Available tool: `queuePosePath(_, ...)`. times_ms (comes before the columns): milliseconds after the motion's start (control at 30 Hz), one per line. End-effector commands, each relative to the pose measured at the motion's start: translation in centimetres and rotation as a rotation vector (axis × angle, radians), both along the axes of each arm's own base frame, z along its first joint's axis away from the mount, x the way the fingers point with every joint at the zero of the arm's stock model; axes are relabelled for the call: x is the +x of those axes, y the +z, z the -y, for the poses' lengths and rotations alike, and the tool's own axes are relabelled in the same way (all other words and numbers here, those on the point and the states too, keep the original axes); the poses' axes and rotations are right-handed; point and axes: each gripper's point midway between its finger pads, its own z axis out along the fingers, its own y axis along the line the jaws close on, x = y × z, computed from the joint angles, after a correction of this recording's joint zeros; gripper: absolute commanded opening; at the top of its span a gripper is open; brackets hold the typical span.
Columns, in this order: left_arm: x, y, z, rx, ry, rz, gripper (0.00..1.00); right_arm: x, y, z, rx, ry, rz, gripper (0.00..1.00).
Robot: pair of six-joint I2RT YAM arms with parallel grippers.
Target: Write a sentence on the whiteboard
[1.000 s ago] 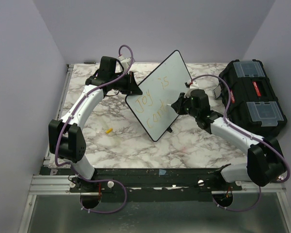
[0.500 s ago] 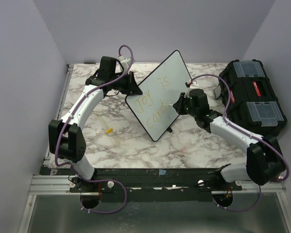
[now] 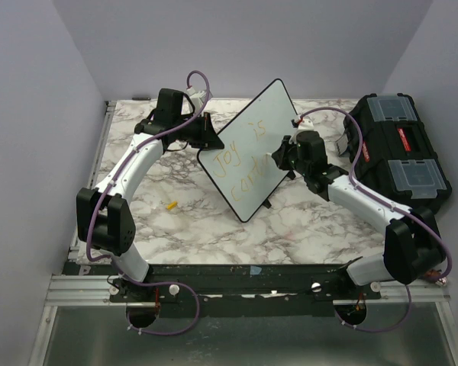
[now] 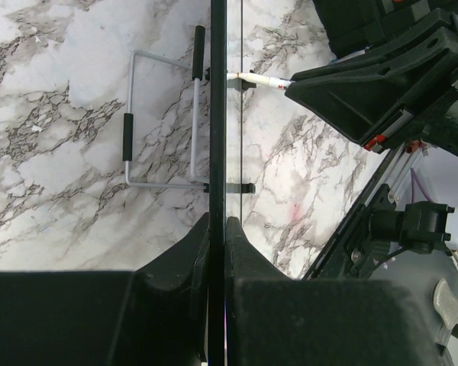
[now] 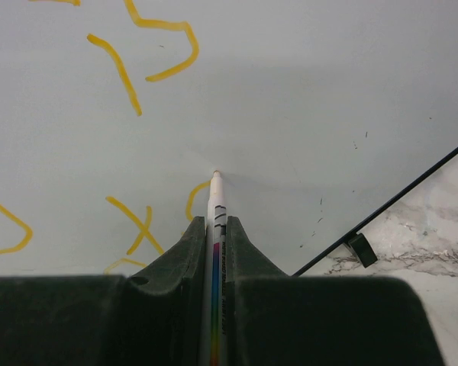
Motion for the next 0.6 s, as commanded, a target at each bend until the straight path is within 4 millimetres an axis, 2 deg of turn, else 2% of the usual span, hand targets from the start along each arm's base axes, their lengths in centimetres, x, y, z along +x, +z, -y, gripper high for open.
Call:
queuePosePath(0, -0.9, -0.2, 0.5, 0.028, -0.060, 0.041, 0.00, 0.7, 0.9, -0.7, 0.011, 0.016, 0.025, 0.01)
queuePosePath(167, -0.8, -0.2, 0.5, 0.028, -0.059, 0.041, 0.00, 0.2, 0.6, -0.8, 0.020, 0.024, 0.012, 0.01)
queuePosePath(567, -0.7, -0.2, 0.5, 0.026, -0.060, 0.038, 0.00, -1.8, -2.1, 0.1, 0.013, 0.020, -0.045, 0.01)
